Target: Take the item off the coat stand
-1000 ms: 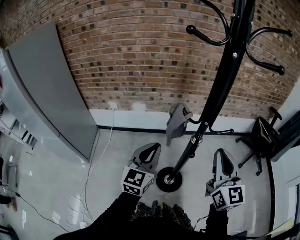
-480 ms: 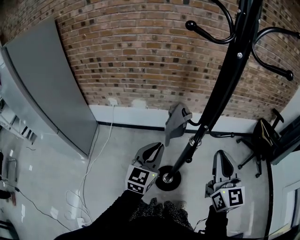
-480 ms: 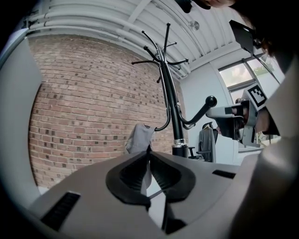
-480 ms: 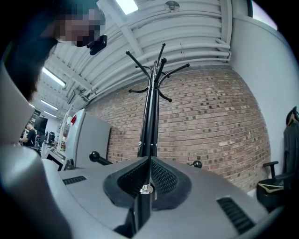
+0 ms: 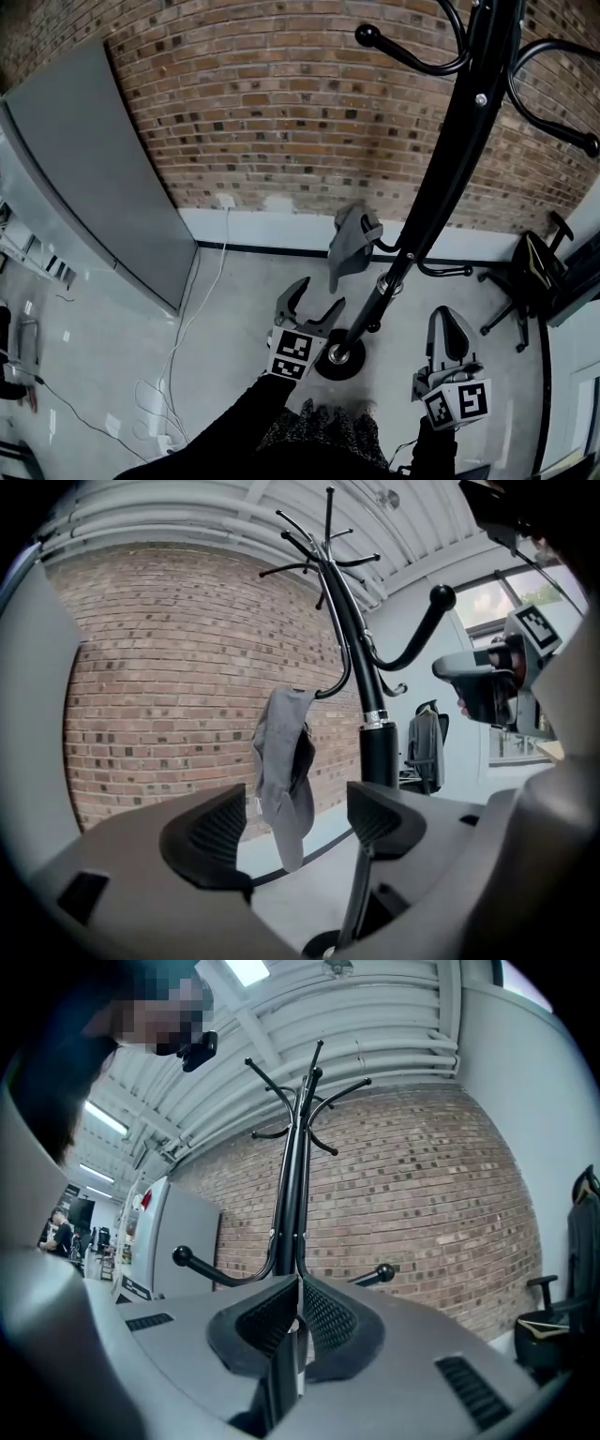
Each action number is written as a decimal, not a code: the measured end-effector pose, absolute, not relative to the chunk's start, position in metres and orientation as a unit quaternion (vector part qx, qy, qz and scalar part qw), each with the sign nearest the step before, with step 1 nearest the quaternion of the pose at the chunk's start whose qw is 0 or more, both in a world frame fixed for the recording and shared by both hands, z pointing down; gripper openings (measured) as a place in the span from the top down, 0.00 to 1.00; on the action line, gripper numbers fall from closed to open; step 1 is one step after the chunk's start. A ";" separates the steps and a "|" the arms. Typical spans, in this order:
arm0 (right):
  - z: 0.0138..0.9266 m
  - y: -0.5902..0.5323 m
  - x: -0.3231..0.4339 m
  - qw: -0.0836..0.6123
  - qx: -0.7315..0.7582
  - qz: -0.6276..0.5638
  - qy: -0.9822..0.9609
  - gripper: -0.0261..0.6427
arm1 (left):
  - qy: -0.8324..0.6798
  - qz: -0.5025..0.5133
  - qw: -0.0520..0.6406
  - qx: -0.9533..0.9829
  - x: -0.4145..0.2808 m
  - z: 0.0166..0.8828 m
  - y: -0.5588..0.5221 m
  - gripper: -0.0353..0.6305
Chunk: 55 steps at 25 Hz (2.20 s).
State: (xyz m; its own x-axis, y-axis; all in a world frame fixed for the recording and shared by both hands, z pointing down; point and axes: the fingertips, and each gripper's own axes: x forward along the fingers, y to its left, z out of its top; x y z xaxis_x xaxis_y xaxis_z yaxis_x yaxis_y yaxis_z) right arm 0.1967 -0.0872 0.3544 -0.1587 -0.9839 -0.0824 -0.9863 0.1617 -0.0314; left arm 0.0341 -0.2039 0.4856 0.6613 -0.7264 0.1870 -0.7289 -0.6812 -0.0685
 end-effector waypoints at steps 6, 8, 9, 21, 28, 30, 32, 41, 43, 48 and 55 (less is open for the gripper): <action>0.365 -0.087 0.206 0.038 -0.657 0.007 0.753 0.94 | -0.417 0.132 -0.010 0.899 0.045 0.513 -0.230 0.45; 0.369 -0.086 0.207 0.035 -0.658 0.004 0.752 0.94 | -0.422 0.142 -0.005 0.895 0.049 0.527 -0.238 0.45; 0.372 -0.086 0.208 0.032 -0.658 0.002 0.752 0.94 | -0.425 0.147 -0.001 0.893 0.051 0.535 -0.241 0.45; 0.394 -0.077 0.215 -0.003 -0.660 -0.010 0.751 0.94 | -0.439 0.185 0.036 0.879 0.067 0.607 -0.264 0.45; 0.408 -0.075 0.217 -0.021 -0.656 -0.022 0.754 0.94 | -0.450 0.189 0.051 0.871 0.074 0.629 -0.283 0.45; 0.410 -0.077 0.220 -0.021 -0.657 -0.023 0.753 0.94 | -0.454 0.180 0.052 0.871 0.076 0.625 -0.289 0.45; 0.412 -0.079 0.219 -0.023 -0.654 -0.024 0.755 0.94 | -0.458 0.174 0.050 0.870 0.077 0.620 -0.296 0.46; 0.417 -0.082 0.219 -0.028 -0.648 -0.036 0.761 0.94 | -0.490 0.182 0.058 0.851 0.063 0.618 -0.312 0.80; 0.418 -0.082 0.219 -0.030 -0.647 -0.039 0.761 0.94 | -0.493 0.176 0.066 0.850 0.061 0.617 -0.314 0.87; 0.417 -0.088 0.221 -0.036 -0.649 -0.033 0.759 0.94 | -0.502 0.163 0.087 0.845 0.054 0.612 -0.320 0.88; 0.413 -0.095 0.217 -0.038 -0.645 -0.028 0.763 0.94 | -0.501 0.144 0.103 0.847 0.048 0.597 -0.327 0.88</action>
State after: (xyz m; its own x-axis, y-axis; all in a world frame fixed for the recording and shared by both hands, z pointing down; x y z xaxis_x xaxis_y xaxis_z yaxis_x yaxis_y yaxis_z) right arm 0.2171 -0.0945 0.4134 -0.1661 -0.9816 0.0941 -0.9859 0.1674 0.0060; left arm 0.0478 -0.3272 0.5967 0.4573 -0.8190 0.3465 -0.8782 -0.4773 0.0309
